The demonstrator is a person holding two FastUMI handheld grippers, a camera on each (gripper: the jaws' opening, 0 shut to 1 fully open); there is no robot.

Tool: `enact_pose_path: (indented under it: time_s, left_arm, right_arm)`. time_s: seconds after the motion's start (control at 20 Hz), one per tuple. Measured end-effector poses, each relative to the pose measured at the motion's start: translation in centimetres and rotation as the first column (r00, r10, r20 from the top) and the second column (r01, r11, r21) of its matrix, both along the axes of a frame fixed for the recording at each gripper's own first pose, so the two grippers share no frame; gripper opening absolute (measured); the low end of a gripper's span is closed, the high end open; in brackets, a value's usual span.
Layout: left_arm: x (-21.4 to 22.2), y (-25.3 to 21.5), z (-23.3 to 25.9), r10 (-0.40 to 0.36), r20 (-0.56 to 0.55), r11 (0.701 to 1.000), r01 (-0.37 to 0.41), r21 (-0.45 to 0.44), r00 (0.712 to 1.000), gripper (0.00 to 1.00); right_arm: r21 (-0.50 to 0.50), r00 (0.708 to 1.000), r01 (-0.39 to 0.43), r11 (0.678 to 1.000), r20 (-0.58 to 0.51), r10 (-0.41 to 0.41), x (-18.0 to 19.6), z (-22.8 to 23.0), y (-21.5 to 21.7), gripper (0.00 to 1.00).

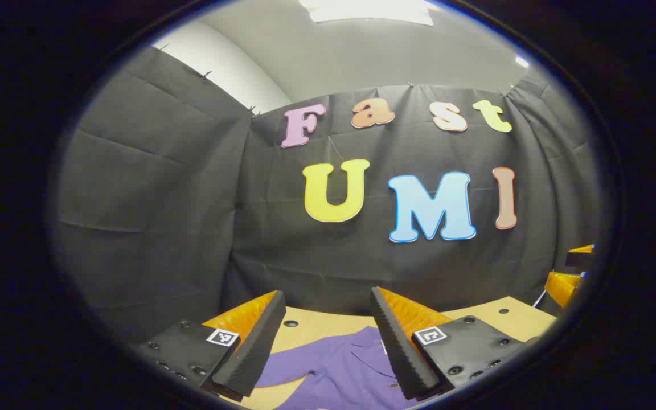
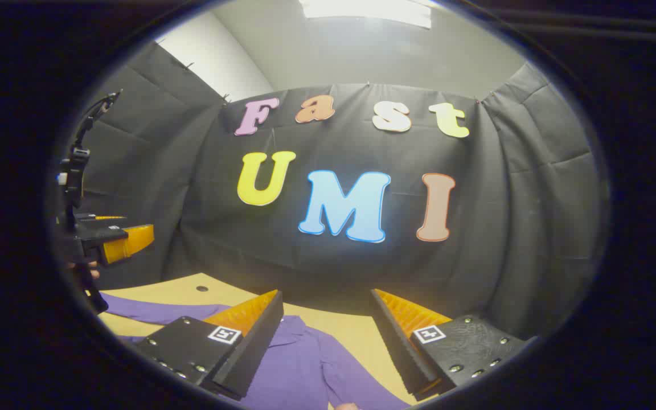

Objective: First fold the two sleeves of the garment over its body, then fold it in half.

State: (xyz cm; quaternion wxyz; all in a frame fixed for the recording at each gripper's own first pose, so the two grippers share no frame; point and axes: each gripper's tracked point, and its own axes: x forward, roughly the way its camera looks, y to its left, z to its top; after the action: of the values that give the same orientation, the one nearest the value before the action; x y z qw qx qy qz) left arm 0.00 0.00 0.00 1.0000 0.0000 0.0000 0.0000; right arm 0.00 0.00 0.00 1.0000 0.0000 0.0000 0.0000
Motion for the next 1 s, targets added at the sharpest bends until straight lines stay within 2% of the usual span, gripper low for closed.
enact_pose_path:
  time_s: [0.05,0.1,0.15,0.2,0.3,0.45,0.75,1.0]
  left_arm:
    - [0.7,-0.1,0.0,-0.026,-0.005,1.0,0.026,-0.002,1.0,0.98]
    - [1.4,-0.5,0.0,-0.059,-0.007,0.998,0.059,0.008,0.998,0.94]
    - [2.0,-0.8,0.0,-0.082,0.001,0.997,0.082,0.017,0.997,0.94]
    - [2.4,-1.0,0.3,-0.102,0.013,0.995,0.101,0.013,0.995,0.98]
    - [2.9,-1.5,-0.1,-0.134,-0.001,0.991,0.134,-0.001,0.991,0.94]
    - [3.0,-1.3,-0.2,-0.151,0.012,0.988,0.151,-0.027,0.988,0.94]
    - [3.0,-0.2,0.2,-0.155,0.019,0.988,0.155,0.008,0.988,0.94]
    - [2.6,0.3,-1.2,-0.151,-0.016,0.989,0.15,-0.004,0.988,0.94]
  right_arm:
    - [-0.004,0.999,0.034,0.999,-0.004,-0.034,0.2,0.0,-0.3,0.95]
    - [-0.006,0.998,0.056,0.998,-0.015,-0.056,0.1,-0.1,-0.2,0.94]
    - [-0.005,0.998,0.069,0.998,-0.012,-0.069,0.2,-0.1,0.1,0.92]
    - [-0.002,0.997,0.082,0.997,-0.002,-0.082,0.4,0.2,0.2,0.94]
    - [0.01,0.993,0.113,0.994,-0.036,-0.113,0.6,-0.5,0.1,0.94]
    - [0.011,0.99,0.118,0.993,-0.076,-0.117,0.6,-1.2,0.6,0.94]
    - [-0.015,0.984,0.145,0.989,-0.101,-0.146,0.0,-1.6,0.4,0.94]
    - [0.021,0.973,0.173,0.985,-0.162,-0.167,-0.5,-3.2,-0.3,0.94]
